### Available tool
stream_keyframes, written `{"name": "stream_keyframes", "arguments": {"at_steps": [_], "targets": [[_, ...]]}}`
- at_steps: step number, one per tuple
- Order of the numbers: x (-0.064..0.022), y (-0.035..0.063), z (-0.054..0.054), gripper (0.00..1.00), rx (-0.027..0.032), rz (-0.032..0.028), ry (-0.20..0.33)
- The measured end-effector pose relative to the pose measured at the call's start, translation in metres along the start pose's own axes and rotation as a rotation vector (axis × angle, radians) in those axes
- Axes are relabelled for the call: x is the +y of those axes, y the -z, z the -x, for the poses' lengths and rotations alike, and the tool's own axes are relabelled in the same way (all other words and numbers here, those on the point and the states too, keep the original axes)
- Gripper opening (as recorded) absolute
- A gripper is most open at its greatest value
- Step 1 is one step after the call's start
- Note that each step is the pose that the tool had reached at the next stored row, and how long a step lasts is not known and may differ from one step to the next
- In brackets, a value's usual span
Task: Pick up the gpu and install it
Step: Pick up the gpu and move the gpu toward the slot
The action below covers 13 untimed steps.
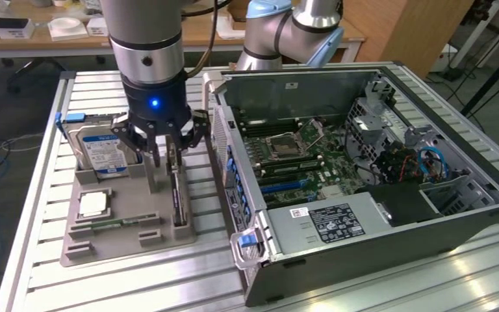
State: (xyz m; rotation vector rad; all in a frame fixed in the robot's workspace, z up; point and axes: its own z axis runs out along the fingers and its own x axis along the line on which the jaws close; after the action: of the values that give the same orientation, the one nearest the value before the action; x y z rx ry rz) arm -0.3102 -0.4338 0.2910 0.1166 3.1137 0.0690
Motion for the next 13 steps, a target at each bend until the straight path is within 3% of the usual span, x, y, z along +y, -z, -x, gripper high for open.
{"name": "stream_keyframes", "arguments": {"at_steps": [6, 13], "targets": [[-0.0014, -0.0051, 0.0, 0.41, 0.0001, -0.0002, 0.0], [-0.0087, -0.0097, 0.0004, 0.41, 0.0, 0.0001, 0.0]]}}
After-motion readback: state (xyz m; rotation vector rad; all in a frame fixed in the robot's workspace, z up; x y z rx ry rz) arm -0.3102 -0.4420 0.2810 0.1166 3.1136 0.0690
